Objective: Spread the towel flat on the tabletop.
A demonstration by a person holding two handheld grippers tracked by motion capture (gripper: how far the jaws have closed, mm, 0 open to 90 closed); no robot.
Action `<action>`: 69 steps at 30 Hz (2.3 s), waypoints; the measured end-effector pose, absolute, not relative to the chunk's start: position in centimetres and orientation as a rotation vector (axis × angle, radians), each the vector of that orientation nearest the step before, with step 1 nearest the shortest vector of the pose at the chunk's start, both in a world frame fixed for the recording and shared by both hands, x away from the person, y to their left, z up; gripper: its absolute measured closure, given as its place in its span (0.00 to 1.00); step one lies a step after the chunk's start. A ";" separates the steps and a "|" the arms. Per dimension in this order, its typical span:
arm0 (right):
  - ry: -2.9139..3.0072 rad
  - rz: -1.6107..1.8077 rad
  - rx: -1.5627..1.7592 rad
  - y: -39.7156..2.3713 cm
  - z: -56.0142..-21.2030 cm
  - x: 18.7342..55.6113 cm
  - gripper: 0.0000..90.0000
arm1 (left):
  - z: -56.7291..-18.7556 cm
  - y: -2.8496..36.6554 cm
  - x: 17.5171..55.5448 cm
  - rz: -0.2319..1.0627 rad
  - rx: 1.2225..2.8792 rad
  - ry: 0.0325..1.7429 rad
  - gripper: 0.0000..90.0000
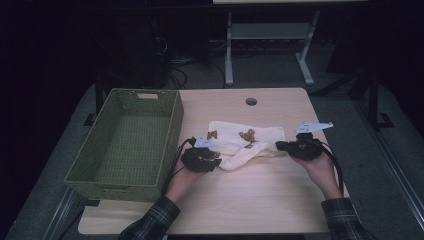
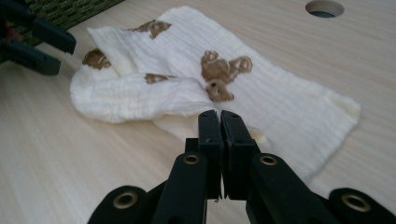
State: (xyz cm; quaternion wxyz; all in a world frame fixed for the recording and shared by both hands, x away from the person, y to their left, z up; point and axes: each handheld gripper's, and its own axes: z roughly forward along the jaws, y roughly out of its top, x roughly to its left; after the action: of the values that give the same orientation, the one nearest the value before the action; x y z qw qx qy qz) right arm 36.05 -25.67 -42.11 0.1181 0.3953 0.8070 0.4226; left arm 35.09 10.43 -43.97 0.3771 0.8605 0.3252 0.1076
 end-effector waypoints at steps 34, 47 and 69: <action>2.314 1.116 1.320 -31.7 -45.2 33.4 0.98 | -46.1 7.4 34.2 0.243 2.371 0.611 0.78; 2.307 1.127 1.315 -31.9 -45.1 33.5 0.98 | -42.6 7.7 35.6 0.216 2.285 0.617 0.99; 2.314 1.129 1.312 -31.8 -45.2 33.7 0.98 | -42.6 6.0 40.5 0.290 2.224 0.744 0.75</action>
State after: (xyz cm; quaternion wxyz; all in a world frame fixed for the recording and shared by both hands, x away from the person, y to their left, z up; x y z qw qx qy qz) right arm 33.74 -31.80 -45.20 0.1257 0.4504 0.7944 0.3876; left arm 40.47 5.97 -42.61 0.3796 0.8707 0.2912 0.1136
